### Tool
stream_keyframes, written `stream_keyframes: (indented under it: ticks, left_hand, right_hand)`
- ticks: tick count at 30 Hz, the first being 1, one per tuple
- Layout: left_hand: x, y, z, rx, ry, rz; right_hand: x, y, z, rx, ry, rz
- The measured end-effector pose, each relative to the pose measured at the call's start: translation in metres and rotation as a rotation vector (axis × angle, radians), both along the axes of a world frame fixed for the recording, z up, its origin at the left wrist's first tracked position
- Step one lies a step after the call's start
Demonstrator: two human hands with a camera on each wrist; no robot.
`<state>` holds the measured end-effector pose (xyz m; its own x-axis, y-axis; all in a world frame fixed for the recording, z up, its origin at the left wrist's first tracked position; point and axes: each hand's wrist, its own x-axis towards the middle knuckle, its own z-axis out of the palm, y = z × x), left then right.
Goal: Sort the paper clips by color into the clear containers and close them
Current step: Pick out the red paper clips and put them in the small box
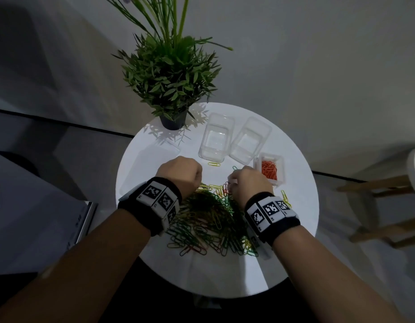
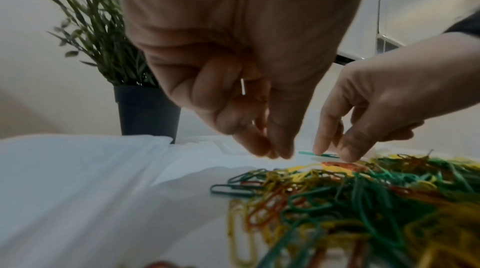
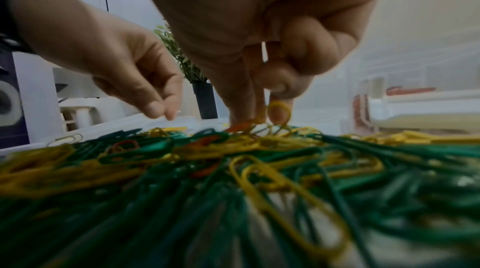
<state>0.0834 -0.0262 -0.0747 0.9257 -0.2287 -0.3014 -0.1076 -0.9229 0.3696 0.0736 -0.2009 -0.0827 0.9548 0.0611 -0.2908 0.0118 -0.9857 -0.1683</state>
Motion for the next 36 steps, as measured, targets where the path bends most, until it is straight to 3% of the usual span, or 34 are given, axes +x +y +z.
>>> stream_keyframes:
  ticks: [10,17,22,28,36]
  left_hand:
    - [-0.015,0.009,-0.005,-0.022,0.065,0.004]
    - [-0.022,0.022,-0.012,-0.498,0.130,0.198]
    - [-0.023,0.025,-0.018,-0.697,0.202,0.277]
    - [-0.022,0.016,-0.018,-0.455,0.089,0.193]
    - [0.002,-0.043,-0.007,-0.122,0.002,-0.094]
  right_hand:
    - [0.013,0.010,-0.008,-0.014,0.172,-0.045]
    - [0.005,0.010,-0.012,-0.005,0.124,-0.008]
    - [0.001,0.009,-0.009,0.023,0.085,0.000]
    - [-0.002,0.002,-0.004,-0.043,0.076,-0.074]
    - [0.001,0.010,-0.006,-0.063,0.097,-0.037]
